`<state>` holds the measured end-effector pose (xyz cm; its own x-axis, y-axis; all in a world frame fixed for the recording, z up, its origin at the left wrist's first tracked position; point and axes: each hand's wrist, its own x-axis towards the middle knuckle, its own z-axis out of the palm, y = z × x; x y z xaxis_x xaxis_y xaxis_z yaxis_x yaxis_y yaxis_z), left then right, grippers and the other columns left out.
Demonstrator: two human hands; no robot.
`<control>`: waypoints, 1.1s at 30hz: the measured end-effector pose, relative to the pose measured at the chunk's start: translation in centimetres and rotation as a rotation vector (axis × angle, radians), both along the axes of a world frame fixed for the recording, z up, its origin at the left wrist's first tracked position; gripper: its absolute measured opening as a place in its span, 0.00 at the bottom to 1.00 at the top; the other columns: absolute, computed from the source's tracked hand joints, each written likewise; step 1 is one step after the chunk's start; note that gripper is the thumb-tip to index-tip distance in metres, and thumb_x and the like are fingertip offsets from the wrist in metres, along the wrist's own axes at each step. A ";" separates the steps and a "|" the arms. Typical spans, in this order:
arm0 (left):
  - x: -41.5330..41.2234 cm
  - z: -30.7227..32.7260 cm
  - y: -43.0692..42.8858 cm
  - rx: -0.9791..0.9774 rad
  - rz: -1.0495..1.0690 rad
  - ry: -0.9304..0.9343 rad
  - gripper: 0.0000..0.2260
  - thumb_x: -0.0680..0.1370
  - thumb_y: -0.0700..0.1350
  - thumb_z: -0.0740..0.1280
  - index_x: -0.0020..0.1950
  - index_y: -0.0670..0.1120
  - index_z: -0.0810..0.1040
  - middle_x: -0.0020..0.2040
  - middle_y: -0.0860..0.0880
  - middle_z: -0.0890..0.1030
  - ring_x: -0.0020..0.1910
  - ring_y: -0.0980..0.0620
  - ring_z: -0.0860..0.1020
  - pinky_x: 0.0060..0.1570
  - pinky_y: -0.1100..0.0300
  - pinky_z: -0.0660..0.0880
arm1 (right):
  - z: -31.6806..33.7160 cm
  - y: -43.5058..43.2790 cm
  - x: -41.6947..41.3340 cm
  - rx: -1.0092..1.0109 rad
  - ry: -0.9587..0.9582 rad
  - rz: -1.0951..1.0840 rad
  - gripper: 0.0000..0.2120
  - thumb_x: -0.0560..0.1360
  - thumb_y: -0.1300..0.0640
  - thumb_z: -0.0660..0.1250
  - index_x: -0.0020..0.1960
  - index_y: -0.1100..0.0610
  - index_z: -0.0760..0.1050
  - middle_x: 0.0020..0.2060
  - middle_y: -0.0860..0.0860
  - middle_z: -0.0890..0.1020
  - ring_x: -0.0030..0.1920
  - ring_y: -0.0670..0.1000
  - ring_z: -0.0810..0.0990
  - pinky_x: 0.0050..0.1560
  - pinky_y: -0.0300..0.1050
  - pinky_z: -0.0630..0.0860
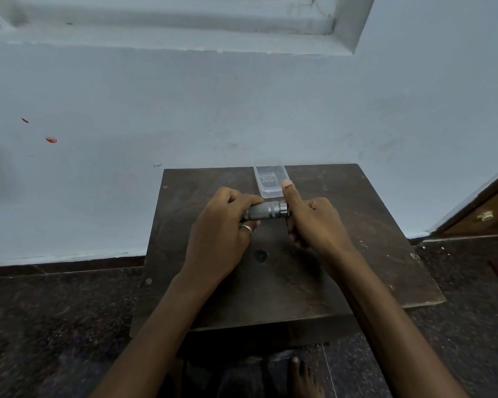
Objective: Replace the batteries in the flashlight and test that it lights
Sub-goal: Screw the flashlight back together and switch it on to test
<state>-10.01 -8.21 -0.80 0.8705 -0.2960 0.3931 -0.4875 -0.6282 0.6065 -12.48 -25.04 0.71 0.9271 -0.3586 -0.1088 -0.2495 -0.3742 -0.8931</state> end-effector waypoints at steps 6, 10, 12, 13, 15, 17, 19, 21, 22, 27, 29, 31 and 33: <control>-0.1 0.0 0.0 0.000 -0.006 -0.005 0.17 0.73 0.42 0.74 0.61 0.54 0.81 0.51 0.54 0.75 0.47 0.55 0.76 0.45 0.52 0.78 | 0.0 0.2 0.1 -0.040 -0.019 -0.021 0.39 0.77 0.28 0.54 0.20 0.56 0.67 0.19 0.54 0.74 0.19 0.49 0.72 0.34 0.44 0.71; -0.1 0.0 0.0 0.001 -0.022 0.001 0.17 0.73 0.43 0.73 0.61 0.54 0.81 0.51 0.54 0.75 0.47 0.55 0.76 0.45 0.51 0.78 | 0.0 0.1 0.2 -0.094 0.009 -0.036 0.40 0.76 0.27 0.52 0.24 0.60 0.69 0.21 0.55 0.76 0.25 0.54 0.77 0.38 0.52 0.78; -0.1 0.0 -0.1 -0.001 -0.023 0.007 0.17 0.73 0.43 0.73 0.61 0.54 0.81 0.51 0.54 0.75 0.47 0.55 0.76 0.45 0.51 0.78 | -0.1 0.0 0.4 -0.187 0.032 -0.067 0.43 0.75 0.26 0.51 0.27 0.65 0.70 0.25 0.57 0.79 0.32 0.59 0.81 0.43 0.56 0.81; -0.1 0.0 -0.1 0.000 -0.020 0.006 0.17 0.73 0.43 0.73 0.61 0.54 0.81 0.51 0.55 0.75 0.47 0.55 0.76 0.45 0.51 0.78 | -0.1 0.0 0.4 -0.237 0.029 -0.088 0.43 0.75 0.25 0.50 0.28 0.64 0.69 0.26 0.57 0.80 0.33 0.60 0.81 0.44 0.57 0.80; -0.1 0.0 0.0 0.005 -0.013 0.002 0.17 0.73 0.42 0.73 0.61 0.54 0.81 0.51 0.55 0.75 0.47 0.55 0.76 0.45 0.51 0.78 | -0.1 0.1 0.3 -0.292 -0.014 -0.115 0.40 0.75 0.26 0.51 0.28 0.62 0.69 0.28 0.56 0.81 0.35 0.57 0.81 0.44 0.55 0.80; -0.1 -0.1 0.0 0.013 -0.008 0.002 0.17 0.73 0.42 0.73 0.61 0.55 0.81 0.51 0.55 0.75 0.47 0.55 0.75 0.44 0.51 0.78 | -0.2 0.1 0.4 -0.235 -0.101 -0.111 0.35 0.77 0.30 0.57 0.31 0.61 0.70 0.28 0.54 0.81 0.34 0.55 0.82 0.44 0.55 0.80; -0.1 -0.1 0.0 0.020 -0.007 0.000 0.17 0.73 0.43 0.73 0.61 0.55 0.80 0.51 0.55 0.75 0.47 0.55 0.75 0.44 0.51 0.78 | -0.3 0.2 0.5 -0.125 -0.196 -0.116 0.27 0.77 0.36 0.64 0.32 0.58 0.72 0.26 0.51 0.80 0.33 0.53 0.83 0.44 0.56 0.81; -0.1 0.0 -0.1 0.022 -0.009 -0.002 0.17 0.73 0.43 0.73 0.61 0.55 0.81 0.51 0.55 0.75 0.47 0.55 0.75 0.44 0.51 0.78 | -0.2 0.3 0.7 -0.086 -0.246 -0.122 0.24 0.78 0.40 0.67 0.34 0.59 0.73 0.26 0.51 0.80 0.30 0.51 0.82 0.40 0.54 0.81; -0.1 0.0 -0.1 0.018 -0.009 -0.001 0.17 0.73 0.43 0.73 0.61 0.55 0.81 0.51 0.55 0.75 0.47 0.55 0.75 0.44 0.51 0.78 | -0.2 0.4 0.8 -0.081 -0.265 -0.121 0.24 0.78 0.41 0.68 0.33 0.60 0.73 0.25 0.51 0.79 0.27 0.49 0.81 0.37 0.51 0.80; -0.1 0.1 0.1 0.017 0.014 -0.013 0.17 0.73 0.43 0.73 0.60 0.54 0.81 0.50 0.54 0.76 0.46 0.54 0.76 0.42 0.52 0.78 | 0.1 0.3 0.5 -0.025 -0.277 -0.050 0.22 0.77 0.43 0.70 0.31 0.57 0.75 0.25 0.50 0.80 0.28 0.48 0.82 0.39 0.49 0.81; 0.0 0.1 0.2 0.019 0.030 -0.017 0.17 0.73 0.43 0.73 0.61 0.53 0.81 0.50 0.53 0.76 0.46 0.54 0.76 0.42 0.52 0.78 | 0.6 -0.1 0.2 0.060 -0.230 0.059 0.17 0.77 0.45 0.72 0.36 0.56 0.80 0.29 0.52 0.83 0.32 0.49 0.84 0.40 0.47 0.82; 0.1 0.1 0.4 0.030 0.043 -0.017 0.17 0.73 0.43 0.73 0.61 0.53 0.82 0.50 0.52 0.76 0.47 0.53 0.76 0.43 0.52 0.78 | 1.0 -0.6 -0.1 0.158 -0.164 0.189 0.08 0.76 0.53 0.74 0.44 0.57 0.84 0.35 0.54 0.86 0.37 0.47 0.85 0.40 0.42 0.82; 0.2 0.0 0.6 0.032 0.056 -0.013 0.17 0.74 0.42 0.73 0.61 0.53 0.82 0.50 0.52 0.76 0.47 0.53 0.76 0.43 0.52 0.78 | 1.2 -1.2 -0.3 0.230 -0.122 0.285 0.07 0.74 0.62 0.75 0.52 0.59 0.84 0.39 0.53 0.86 0.40 0.46 0.85 0.42 0.41 0.82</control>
<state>-9.79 -7.63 -0.78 0.8808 -0.2596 0.3960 -0.4590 -0.6735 0.5794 -12.80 -26.20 1.90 0.9972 -0.0637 -0.0387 -0.0507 -0.1995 -0.9786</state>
